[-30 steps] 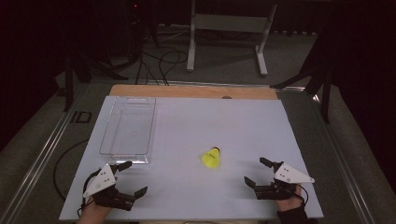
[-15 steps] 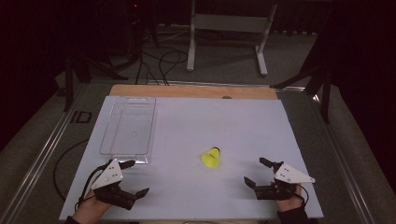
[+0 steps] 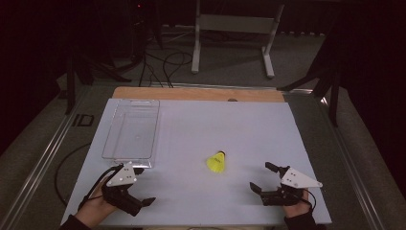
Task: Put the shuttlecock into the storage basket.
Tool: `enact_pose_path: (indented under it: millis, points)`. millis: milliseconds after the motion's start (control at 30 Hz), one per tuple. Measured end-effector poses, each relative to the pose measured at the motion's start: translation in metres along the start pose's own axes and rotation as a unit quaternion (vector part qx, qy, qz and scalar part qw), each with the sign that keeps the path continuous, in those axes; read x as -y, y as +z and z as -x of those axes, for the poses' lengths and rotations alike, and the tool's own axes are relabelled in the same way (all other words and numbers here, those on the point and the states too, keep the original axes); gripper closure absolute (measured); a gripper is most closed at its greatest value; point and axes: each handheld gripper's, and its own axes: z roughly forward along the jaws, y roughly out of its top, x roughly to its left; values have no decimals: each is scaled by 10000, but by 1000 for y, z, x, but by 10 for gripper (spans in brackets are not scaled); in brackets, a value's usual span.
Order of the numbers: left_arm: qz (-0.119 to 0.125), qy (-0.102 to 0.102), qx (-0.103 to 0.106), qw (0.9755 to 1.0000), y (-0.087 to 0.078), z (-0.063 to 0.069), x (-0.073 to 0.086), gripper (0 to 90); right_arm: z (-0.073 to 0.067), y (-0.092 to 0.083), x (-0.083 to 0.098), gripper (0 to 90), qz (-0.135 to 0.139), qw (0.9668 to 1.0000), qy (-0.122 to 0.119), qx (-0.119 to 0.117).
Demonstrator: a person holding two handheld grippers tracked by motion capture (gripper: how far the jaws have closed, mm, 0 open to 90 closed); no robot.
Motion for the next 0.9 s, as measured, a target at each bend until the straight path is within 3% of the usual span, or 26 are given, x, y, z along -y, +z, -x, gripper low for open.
enact_pose_path:
  millis: [167, 300, 367, 433, 633, 767, 900]
  points:
    - [-355, 22, -8, 9994, 3, -1, -4, 0, -1, 1, -1, 83, -13, 10000, -19, -12]
    - [-746, 70, -105, 9971, 5, -1, -9, 0, -1, 1, 0, 84, -25, 10000, -18, -7]
    - [-823, -23, -54, 9966, 6, -2, -11, 0, -1, 1, 0, 83, -25, 10000, -17, -10]
    - [-951, 48, -79, 9954, 7, 0, -13, 0, -1, 1, 0, 83, -21, 10000, -22, -10]
    - [-1111, 12, -73, 9938, 7, -1, -20, 0, -1, 1, 0, 83, -54, 10000, 8, -37]
    - [-1295, -114, -18, 9915, 9, -1, -26, 0, 0, 2, 0, 84, -56, 10000, 6, -26]
    - [-1391, -57, -12, 9903, 11, 0, -32, 0, -1, 2, 0, 84, -70, 10000, 16, -34]
